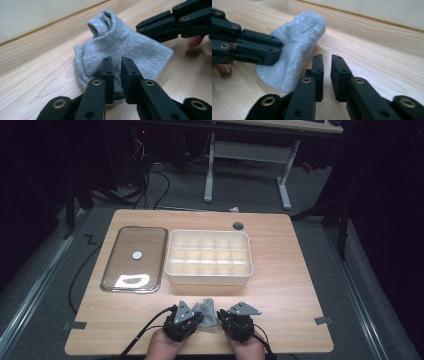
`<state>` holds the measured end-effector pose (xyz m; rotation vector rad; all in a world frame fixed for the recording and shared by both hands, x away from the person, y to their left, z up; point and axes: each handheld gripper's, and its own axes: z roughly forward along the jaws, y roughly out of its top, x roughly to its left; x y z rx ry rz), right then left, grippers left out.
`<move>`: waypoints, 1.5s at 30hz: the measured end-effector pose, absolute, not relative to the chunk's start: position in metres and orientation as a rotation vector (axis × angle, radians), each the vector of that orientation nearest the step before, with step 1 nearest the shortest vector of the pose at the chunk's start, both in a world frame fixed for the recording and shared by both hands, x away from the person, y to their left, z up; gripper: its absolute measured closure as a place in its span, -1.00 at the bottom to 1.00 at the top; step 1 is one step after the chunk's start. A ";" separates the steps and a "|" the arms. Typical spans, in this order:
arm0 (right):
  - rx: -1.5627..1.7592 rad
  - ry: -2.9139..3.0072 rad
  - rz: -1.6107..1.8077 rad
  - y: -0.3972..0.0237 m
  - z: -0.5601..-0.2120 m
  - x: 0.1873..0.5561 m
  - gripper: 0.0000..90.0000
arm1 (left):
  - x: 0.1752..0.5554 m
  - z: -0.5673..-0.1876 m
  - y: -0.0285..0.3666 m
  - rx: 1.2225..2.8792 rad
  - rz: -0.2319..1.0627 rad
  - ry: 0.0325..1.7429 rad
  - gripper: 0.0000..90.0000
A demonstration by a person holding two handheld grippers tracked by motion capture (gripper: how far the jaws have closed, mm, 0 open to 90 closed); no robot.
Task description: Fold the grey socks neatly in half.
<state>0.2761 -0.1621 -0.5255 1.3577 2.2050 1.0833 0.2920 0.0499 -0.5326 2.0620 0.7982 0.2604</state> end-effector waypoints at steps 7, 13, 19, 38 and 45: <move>1.354 2.245 1.068 -0.155 -0.529 0.278 0.91 | 0.292 -0.533 0.050 2.061 0.255 0.798 0.81; 1.335 2.264 1.086 -0.150 -0.529 0.277 1.00 | 0.292 -0.533 0.050 2.062 0.257 0.797 0.81; 1.315 2.247 1.106 -0.145 -0.525 0.275 1.00 | 0.292 -0.533 0.050 2.061 0.258 0.798 0.81; 1.220 2.224 1.156 -0.130 -0.511 0.271 1.00 | 0.290 -0.532 0.049 2.066 0.281 0.797 0.82; 1.255 2.208 1.154 -0.138 -0.514 0.273 1.00 | 0.294 -0.531 0.055 2.038 0.218 0.797 0.71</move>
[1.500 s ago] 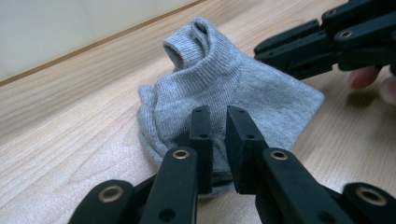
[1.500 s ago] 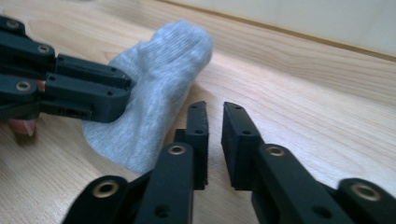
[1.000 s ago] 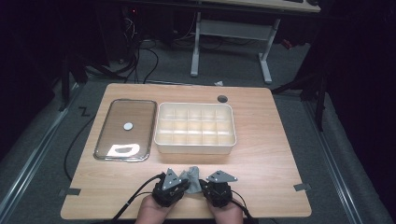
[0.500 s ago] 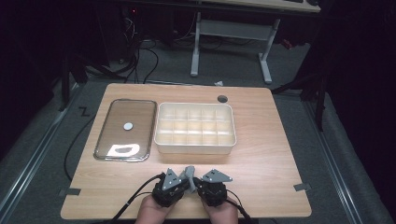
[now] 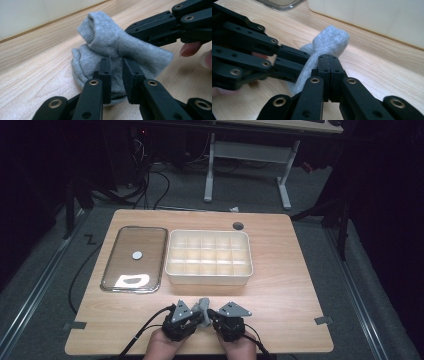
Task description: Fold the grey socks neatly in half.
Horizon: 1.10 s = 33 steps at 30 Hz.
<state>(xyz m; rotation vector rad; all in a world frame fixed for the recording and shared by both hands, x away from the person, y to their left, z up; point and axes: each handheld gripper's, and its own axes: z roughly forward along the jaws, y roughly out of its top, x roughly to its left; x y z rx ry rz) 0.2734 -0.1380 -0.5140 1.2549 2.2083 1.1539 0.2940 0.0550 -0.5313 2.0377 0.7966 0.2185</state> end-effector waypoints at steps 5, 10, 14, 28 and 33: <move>1.266 2.200 1.147 -0.142 -0.515 0.274 1.00 | 0.293 -0.526 0.061 1.982 0.240 0.811 0.68; 1.274 2.199 1.145 -0.144 -0.516 0.274 1.00 | 0.292 -0.520 0.067 1.942 0.241 0.817 0.68; 1.278 2.198 1.147 -0.144 -0.516 0.273 1.00 | 0.292 -0.516 0.077 1.912 0.288 0.847 0.78; 1.275 2.212 1.139 -0.142 -0.516 0.273 1.00 | 0.299 -0.527 0.085 2.031 0.300 0.911 0.84; 1.272 2.216 1.142 -0.141 -0.516 0.273 1.00 | 0.297 -0.529 0.079 2.051 0.296 0.900 0.85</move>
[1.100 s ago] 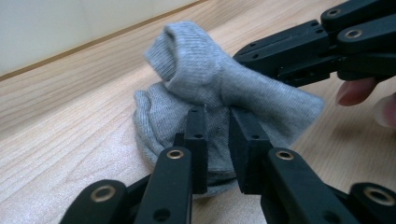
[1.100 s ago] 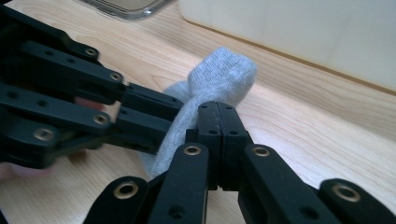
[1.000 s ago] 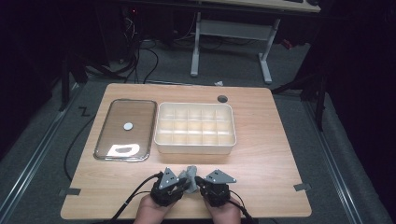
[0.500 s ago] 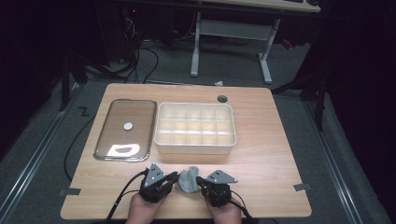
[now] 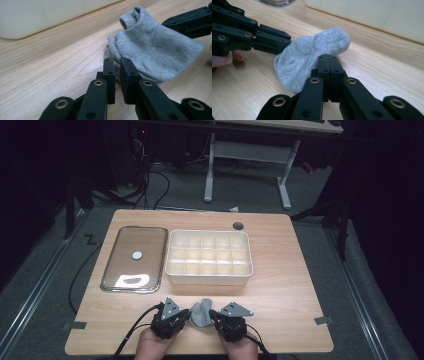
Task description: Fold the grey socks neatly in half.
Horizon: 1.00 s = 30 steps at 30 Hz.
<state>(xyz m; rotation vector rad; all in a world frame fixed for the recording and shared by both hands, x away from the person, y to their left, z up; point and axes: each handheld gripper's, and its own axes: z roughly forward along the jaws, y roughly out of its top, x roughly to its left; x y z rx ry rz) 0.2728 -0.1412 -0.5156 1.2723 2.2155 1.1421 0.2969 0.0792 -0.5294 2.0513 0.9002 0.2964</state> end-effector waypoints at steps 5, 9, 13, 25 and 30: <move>1.271 2.214 1.145 -0.140 -0.513 0.273 1.00 | 0.296 -0.530 0.076 2.056 0.281 0.892 0.85; 1.254 2.214 1.153 -0.138 -0.512 0.274 1.00 | 0.294 -0.531 0.071 2.067 0.269 0.876 0.86; 1.257 2.216 1.145 -0.135 -0.511 0.274 1.00 | 0.292 -0.532 0.065 2.072 0.263 0.861 0.87; 1.235 2.229 1.145 -0.129 -0.511 0.274 1.00 | 0.288 -0.532 0.056 2.095 0.267 0.818 0.96; 1.240 2.233 1.146 -0.127 -0.511 0.272 1.00 | 0.286 -0.532 0.054 2.105 0.257 0.797 0.97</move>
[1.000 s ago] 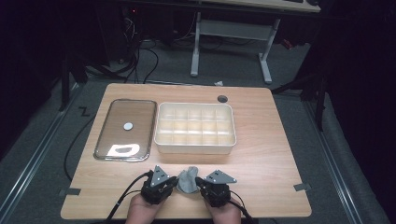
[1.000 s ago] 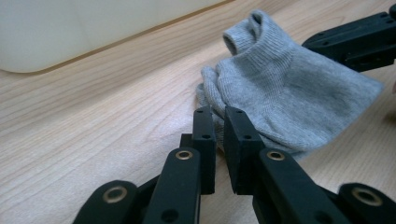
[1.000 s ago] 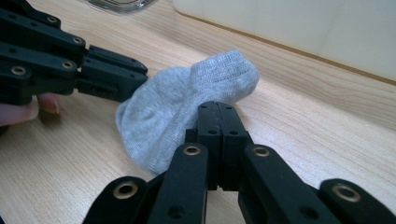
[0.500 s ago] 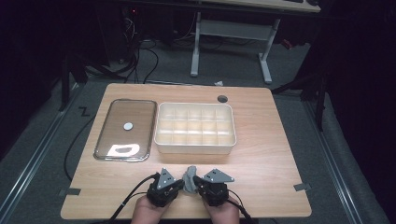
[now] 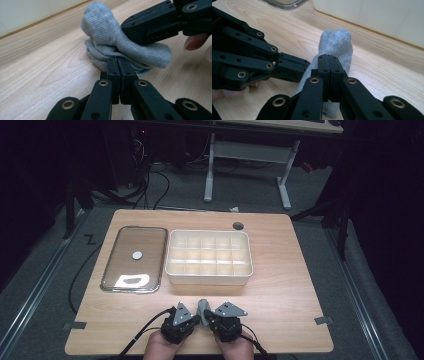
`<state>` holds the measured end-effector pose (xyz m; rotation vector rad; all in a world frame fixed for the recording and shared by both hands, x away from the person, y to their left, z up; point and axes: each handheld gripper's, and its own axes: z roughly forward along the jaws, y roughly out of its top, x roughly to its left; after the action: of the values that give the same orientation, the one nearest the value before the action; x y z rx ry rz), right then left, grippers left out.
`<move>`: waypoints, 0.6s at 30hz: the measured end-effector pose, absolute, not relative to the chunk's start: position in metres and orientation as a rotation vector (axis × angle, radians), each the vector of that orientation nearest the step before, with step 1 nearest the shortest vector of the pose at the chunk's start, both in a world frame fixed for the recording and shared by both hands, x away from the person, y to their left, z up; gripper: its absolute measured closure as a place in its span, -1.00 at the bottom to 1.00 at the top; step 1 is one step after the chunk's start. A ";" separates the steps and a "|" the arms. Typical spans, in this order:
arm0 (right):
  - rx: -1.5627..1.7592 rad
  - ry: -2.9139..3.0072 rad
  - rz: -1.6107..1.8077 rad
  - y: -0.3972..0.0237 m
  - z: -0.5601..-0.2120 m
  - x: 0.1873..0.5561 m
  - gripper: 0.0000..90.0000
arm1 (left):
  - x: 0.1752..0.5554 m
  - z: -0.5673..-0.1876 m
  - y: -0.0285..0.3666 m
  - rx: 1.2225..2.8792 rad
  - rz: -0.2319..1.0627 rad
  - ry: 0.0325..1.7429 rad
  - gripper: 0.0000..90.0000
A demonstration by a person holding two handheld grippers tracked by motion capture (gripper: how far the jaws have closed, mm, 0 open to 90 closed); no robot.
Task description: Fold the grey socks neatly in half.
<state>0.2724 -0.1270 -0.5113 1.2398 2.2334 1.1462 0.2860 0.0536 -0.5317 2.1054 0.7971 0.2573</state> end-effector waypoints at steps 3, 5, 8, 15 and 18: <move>1.242 2.233 1.150 -0.126 -0.512 0.271 1.00 | 0.284 -0.532 0.052 2.122 0.246 0.776 0.99; 1.229 2.236 1.155 -0.126 -0.513 0.270 1.00 | 0.283 -0.532 0.051 2.131 0.248 0.769 0.99; 1.223 2.240 1.149 -0.125 -0.514 0.269 1.00 | 0.283 -0.533 0.051 2.141 0.241 0.768 0.99; 1.225 2.242 1.153 -0.125 -0.519 0.267 1.00 | 0.284 -0.533 0.053 2.151 0.234 0.762 0.98; 1.220 2.240 1.146 -0.125 -0.519 0.267 1.00 | 0.284 -0.533 0.053 2.152 0.235 0.759 0.96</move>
<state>0.2669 -0.1252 -0.5194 1.2203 2.2402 1.1464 0.2840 0.0534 -0.5331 2.1516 0.7590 0.2349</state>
